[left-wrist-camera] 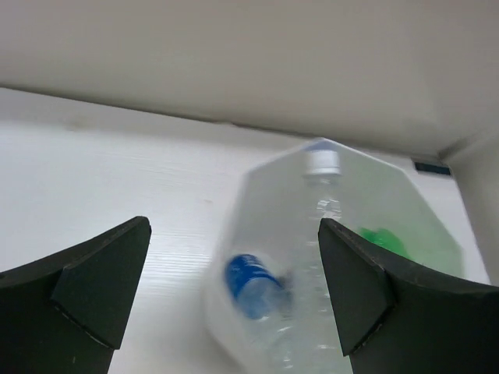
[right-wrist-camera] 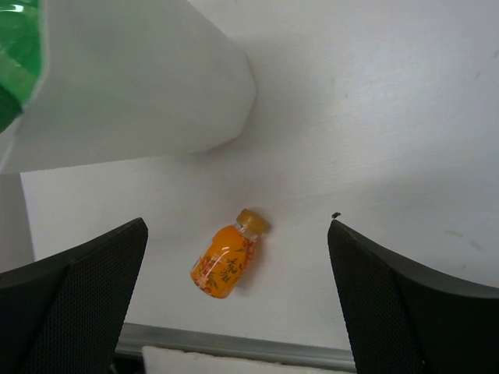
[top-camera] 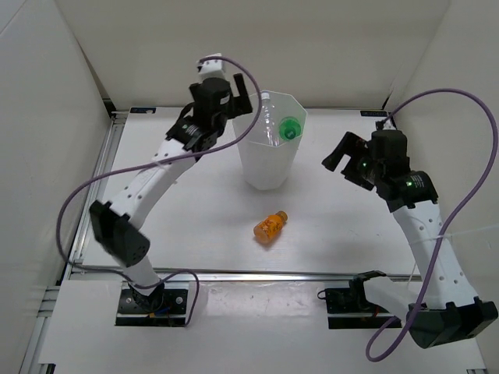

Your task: Put the plastic bottles in the bin

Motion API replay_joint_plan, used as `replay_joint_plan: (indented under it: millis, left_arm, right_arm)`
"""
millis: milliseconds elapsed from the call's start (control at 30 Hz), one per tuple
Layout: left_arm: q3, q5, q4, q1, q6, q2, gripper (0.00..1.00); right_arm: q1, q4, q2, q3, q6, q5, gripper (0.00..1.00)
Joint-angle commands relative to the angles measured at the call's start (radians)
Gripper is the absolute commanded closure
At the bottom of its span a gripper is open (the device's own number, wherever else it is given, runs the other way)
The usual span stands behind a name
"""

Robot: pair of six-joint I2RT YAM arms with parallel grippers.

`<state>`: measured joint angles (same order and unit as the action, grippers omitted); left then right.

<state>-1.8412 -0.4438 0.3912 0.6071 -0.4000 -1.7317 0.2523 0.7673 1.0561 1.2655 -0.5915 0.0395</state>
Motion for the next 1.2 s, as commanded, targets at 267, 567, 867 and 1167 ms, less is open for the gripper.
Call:
replay_joint_plan:
  millis: [267,567,867,1167]
  left_arm:
    - [0.6,-0.461,-0.02,-0.015,-0.019,0.621,0.01]
    - [0.717,-0.532,-0.02,-0.015,0.026,0.782,0.01]
    - [0.764,-0.541,0.023,-0.015,0.035,0.879,0.01]
    - [0.806,-0.541,0.122,-0.015,-0.025,0.942,0.01]
  right_arm:
    - [0.01,-0.153,0.177,-0.267,-0.448,-0.22,0.0]
    - [0.194,-0.255,0.312,-0.311,-0.674,-0.167,0.0]
    - [0.266,-0.198,0.433,-0.331,-0.752,-0.223,0.0]
    - [0.304,-0.163,0.583,-0.31,-0.754,-0.349,0.0]
